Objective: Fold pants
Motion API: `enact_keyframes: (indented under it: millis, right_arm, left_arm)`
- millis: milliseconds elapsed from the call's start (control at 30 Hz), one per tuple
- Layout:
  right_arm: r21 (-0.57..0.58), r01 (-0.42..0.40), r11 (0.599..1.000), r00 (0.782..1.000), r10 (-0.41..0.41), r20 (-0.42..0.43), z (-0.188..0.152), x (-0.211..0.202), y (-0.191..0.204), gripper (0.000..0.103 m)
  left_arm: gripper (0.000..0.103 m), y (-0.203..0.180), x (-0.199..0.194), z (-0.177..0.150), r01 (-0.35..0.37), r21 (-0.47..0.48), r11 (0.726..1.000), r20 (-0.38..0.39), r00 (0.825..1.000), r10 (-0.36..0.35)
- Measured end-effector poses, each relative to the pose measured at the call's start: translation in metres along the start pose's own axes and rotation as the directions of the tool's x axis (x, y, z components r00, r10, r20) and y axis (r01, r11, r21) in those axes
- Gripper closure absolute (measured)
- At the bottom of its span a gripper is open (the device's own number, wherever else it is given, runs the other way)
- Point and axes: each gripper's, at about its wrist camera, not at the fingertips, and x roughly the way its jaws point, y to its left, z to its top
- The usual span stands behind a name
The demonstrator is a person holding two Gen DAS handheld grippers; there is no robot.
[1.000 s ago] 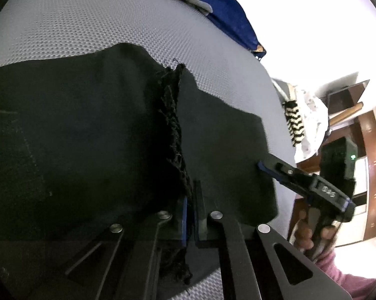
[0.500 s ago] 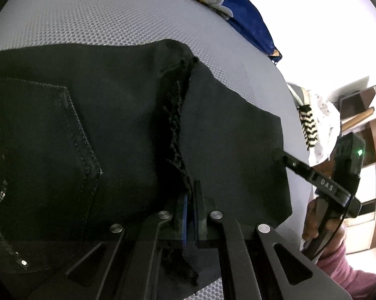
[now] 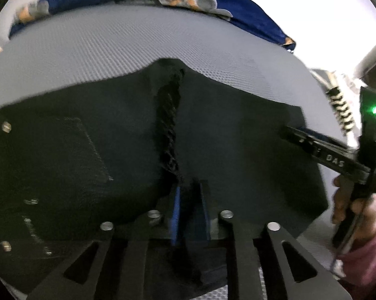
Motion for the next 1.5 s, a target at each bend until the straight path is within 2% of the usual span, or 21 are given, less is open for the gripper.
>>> enact_keyframes:
  millis: [133, 233, 433, 633, 767, 867, 1033, 1133, 1233, 1333, 1400, 1500]
  right_arm:
    - [-0.013, 0.011, 1.0, 1.0, -0.011, -0.001, 0.0, 0.0, 0.005, 0.042]
    - [-0.023, 0.008, 1.0, 1.0, -0.008, -0.005, -0.001, 0.001, 0.012, 0.042]
    - [-0.047, -0.049, 0.998, 0.999, 0.048, -0.024, -0.004, 0.004, 0.035, 0.042]
    - [-0.104, -0.094, 0.99, 0.995, 0.09, -0.043, -0.01, 0.009, 0.069, 0.042]
    - [-0.142, -0.125, 0.982, 0.991, 0.118, -0.055, -0.01, 0.014, 0.091, 0.042]
    - [-0.165, -0.147, 0.975, 0.988, 0.138, -0.062, -0.008, 0.018, 0.105, 0.042]
    - [-0.19, -0.175, 0.966, 0.984, 0.165, -0.07, 0.001, 0.026, 0.126, 0.042]
    - [-0.203, -0.199, 0.959, 0.979, 0.188, -0.074, 0.008, 0.03, 0.14, 0.042]
    - [-0.189, -0.247, 0.951, 0.968, 0.233, -0.093, 0.014, 0.033, 0.152, 0.042]
    - [-0.194, -0.291, 0.937, 0.955, 0.273, -0.114, 0.016, 0.035, 0.166, 0.042]
    - [-0.188, -0.331, 0.925, 0.941, 0.309, -0.138, 0.014, 0.035, 0.173, 0.042]
    - [-0.156, -0.372, 0.915, 0.922, 0.346, -0.172, 0.007, 0.036, 0.176, 0.043]
  left_arm:
    - [0.069, -0.003, -0.008, -0.002, -0.105, 0.027, 0.994, 0.042, 0.994, 0.104]
    - [0.06, -0.001, -0.013, -0.004, -0.139, 0.019, 0.99, 0.059, 0.989, 0.138]
    - [0.055, 0.01, -0.029, -0.015, -0.203, -0.004, 0.979, 0.104, 0.974, 0.202]
    - [0.053, 0.033, -0.054, -0.028, -0.25, -0.079, 0.965, 0.155, 0.953, 0.26]
    - [0.051, 0.062, -0.077, -0.044, -0.205, -0.187, 0.961, 0.188, 0.953, 0.24]
    - [0.051, 0.09, -0.097, -0.061, -0.171, -0.267, 0.948, 0.207, 0.951, 0.23]
    - [0.051, 0.121, -0.122, -0.085, -0.145, -0.344, 0.928, 0.232, 0.944, 0.234]
    - [0.05, 0.141, -0.133, -0.096, -0.082, -0.414, 0.906, 0.249, 0.948, 0.2]
    - [0.05, 0.161, -0.139, -0.107, -0.01, -0.504, 0.864, 0.262, 0.951, 0.164]
    - [0.05, 0.182, -0.14, -0.119, 0.057, -0.588, 0.807, 0.277, 0.951, 0.134]
    - [0.05, 0.191, -0.14, -0.124, 0.073, -0.621, 0.781, 0.278, 0.952, 0.131]
    - [0.05, 0.206, -0.14, -0.135, 0.178, -0.665, 0.726, 0.321, 0.945, 0.062]
